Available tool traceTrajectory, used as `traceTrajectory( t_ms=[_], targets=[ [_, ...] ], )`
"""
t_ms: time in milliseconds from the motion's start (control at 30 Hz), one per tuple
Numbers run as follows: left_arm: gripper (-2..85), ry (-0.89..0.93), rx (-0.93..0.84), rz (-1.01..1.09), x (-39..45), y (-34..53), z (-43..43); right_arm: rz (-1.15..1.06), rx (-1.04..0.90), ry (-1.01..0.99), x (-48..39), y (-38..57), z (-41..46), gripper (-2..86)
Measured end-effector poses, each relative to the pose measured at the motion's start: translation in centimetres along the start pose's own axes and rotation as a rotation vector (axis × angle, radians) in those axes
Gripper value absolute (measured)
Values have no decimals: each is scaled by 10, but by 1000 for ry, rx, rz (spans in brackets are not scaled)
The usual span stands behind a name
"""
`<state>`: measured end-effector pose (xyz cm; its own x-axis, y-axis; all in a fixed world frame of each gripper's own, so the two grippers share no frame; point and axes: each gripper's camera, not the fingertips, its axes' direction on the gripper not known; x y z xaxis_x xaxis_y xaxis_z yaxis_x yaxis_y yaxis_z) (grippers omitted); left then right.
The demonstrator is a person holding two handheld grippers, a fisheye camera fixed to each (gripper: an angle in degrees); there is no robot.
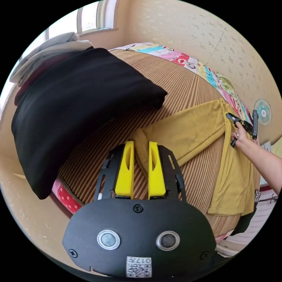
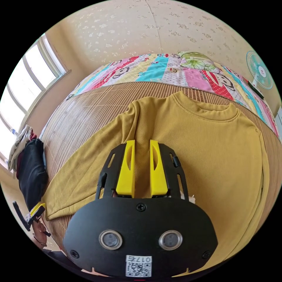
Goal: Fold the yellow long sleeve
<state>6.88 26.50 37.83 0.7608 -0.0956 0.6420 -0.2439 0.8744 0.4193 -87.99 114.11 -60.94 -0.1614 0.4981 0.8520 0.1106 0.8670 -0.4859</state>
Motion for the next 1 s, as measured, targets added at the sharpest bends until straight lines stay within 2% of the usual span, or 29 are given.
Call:
traceTrajectory(
  t_ms=[67, 300, 400, 600, 667, 833, 900, 1000],
  targets=[
    [50, 106, -3, -31, -4, -6, -10, -2, 1, 5, 3, 5, -4, 78],
    [45, 271, 392, 12, -16, -58, -146, 41, 10, 93, -11, 12, -14, 77],
    [45, 276, 503, 54, -24, -84, -186, 117, 35, 93, -38, 13, -16, 76],
    [45, 198, 535, 17, -53, -136, -207, 216, 49, 27, -103, -7, -3, 75],
    [45, 185, 542, -13, -59, -145, -210, 215, 41, -58, -116, -25, 5, 75],
    [46, 128, 585, -7, -52, -147, -225, 156, 43, -235, -91, -37, -35, 72],
    [46, 81, 613, -7, -49, -144, -235, 85, 65, -213, -80, -19, -64, 73],
    [46, 119, 614, -72, -57, -148, -244, -42, 1, -37, -61, 20, -88, 74]
  ],
)
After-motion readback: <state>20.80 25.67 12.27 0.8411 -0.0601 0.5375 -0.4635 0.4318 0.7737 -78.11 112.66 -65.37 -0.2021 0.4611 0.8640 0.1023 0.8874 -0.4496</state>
